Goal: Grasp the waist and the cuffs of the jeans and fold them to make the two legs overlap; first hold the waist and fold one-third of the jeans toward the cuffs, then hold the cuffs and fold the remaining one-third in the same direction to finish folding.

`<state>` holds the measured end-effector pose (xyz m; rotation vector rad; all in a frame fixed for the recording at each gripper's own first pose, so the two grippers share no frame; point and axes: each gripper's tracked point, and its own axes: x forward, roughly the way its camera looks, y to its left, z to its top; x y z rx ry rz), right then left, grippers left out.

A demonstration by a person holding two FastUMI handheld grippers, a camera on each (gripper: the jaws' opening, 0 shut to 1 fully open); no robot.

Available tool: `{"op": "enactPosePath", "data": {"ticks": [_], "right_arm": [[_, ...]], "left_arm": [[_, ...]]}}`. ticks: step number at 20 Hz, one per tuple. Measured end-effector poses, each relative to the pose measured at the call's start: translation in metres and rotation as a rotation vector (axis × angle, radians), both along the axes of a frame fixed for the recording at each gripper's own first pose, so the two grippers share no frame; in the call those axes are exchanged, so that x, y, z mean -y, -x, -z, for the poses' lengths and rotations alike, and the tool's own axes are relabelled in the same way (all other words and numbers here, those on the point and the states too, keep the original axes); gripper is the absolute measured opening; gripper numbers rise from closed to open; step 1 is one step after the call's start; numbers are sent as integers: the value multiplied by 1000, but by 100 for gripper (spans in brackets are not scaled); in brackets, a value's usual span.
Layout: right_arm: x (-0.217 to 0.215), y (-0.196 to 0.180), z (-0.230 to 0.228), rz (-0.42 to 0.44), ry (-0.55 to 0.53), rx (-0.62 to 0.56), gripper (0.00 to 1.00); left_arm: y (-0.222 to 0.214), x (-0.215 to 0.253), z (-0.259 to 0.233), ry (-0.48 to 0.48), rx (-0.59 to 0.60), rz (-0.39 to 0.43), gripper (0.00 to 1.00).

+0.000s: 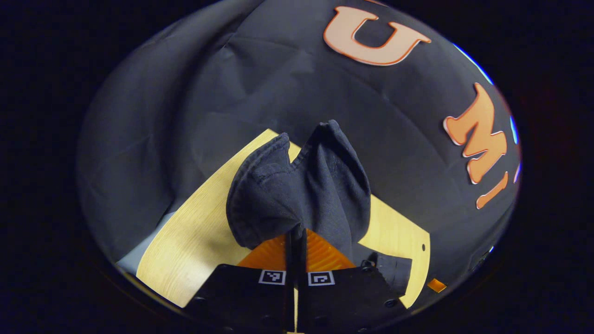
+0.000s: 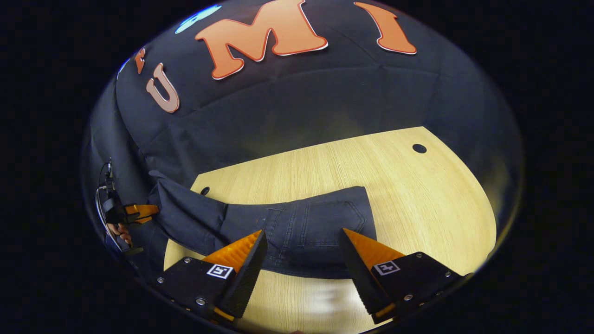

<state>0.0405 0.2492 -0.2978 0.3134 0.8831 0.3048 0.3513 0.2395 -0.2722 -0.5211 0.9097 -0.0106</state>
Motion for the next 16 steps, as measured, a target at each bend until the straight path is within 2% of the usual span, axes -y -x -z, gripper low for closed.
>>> {"op": "enactPosePath", "data": {"ticks": [7,10,14,16], "right_arm": [[25,-8,-7,-2,2,43,94],[39,-15,-12,-4,35,82,98],[54,-20,-16,9,21,98,99],[64,-22,-16,11,20,103,99]], "left_arm": [[12,64,-60,-52,139,117,3],[17,109,-85,-78,190,205,3],[18,166,-107,-102,211,291,3],[14,192,-110,-109,197,309,3]]}}
